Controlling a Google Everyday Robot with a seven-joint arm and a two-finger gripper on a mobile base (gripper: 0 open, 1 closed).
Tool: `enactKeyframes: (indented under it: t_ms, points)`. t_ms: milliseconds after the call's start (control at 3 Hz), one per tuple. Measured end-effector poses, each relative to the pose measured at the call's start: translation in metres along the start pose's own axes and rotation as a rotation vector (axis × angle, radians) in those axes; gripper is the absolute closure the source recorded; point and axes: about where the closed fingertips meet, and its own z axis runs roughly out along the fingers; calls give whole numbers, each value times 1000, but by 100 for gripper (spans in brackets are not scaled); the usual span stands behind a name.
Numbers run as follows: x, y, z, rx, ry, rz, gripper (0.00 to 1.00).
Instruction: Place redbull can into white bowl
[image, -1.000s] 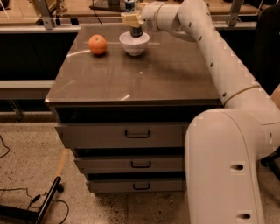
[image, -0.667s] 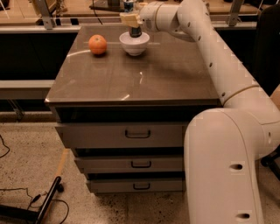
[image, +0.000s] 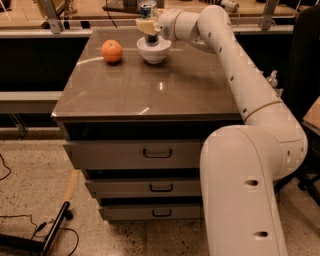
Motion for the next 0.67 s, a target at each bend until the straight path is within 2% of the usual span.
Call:
enactKeyframes:
  t_ms: [667]
  points:
    - [23,-4,14,-10,43,29,100]
